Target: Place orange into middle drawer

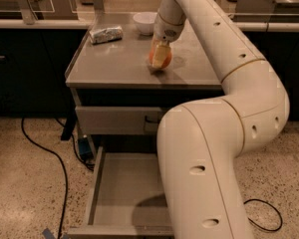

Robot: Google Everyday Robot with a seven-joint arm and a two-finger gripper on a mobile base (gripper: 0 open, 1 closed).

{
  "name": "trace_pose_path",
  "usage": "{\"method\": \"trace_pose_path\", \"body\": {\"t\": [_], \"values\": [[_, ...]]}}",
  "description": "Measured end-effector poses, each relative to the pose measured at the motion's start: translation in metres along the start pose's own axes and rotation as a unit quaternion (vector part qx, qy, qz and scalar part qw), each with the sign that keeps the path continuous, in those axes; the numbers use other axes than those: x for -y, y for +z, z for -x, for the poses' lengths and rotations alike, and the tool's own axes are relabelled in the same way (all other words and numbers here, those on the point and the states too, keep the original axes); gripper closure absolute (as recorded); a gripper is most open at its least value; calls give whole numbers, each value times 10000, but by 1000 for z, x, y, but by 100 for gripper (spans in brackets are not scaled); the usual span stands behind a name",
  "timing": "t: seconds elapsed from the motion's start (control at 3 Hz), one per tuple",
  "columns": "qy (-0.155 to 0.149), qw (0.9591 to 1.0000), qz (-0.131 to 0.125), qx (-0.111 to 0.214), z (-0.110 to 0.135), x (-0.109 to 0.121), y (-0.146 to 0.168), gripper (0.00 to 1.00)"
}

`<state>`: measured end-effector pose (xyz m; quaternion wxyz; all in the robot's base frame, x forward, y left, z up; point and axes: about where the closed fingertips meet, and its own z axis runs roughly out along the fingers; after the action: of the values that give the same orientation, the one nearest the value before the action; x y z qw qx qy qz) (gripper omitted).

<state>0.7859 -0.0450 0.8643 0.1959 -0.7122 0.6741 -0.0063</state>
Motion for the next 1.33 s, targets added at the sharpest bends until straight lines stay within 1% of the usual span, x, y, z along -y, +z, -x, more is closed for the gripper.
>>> {"method": "trace_pose_path", "body": {"t": [0.33, 0.67, 1.0, 1.33], "values": [[-95, 9992, -77, 391, 10, -13, -31, 100], [-207, 9970, -113, 738, 17, -39, -65, 100], [-398, 9935, -157, 1054, 19, -76, -94, 100], [-636, 9884, -113, 1376, 16, -124, -106, 100]]}}
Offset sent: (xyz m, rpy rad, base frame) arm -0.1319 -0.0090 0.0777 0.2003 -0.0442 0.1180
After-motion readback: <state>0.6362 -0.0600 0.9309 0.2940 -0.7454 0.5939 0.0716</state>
